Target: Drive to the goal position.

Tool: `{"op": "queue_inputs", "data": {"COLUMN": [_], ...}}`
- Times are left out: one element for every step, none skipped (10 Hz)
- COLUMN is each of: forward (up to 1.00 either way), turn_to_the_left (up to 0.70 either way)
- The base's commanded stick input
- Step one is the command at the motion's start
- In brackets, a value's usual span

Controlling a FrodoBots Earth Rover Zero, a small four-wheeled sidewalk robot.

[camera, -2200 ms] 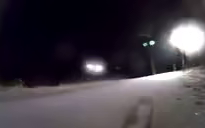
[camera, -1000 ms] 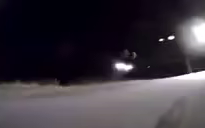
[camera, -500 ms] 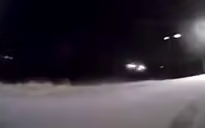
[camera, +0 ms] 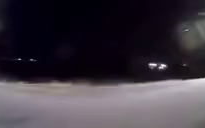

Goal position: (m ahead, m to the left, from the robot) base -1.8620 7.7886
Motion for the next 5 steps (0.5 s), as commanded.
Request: {"op": "queue_inputs", "data": {"forward": [0.00, 0.00, 0.00, 0.00, 0.00], "turn_to_the_left": [1.00, 1.00, 1.00, 1.00, 1.00]}}
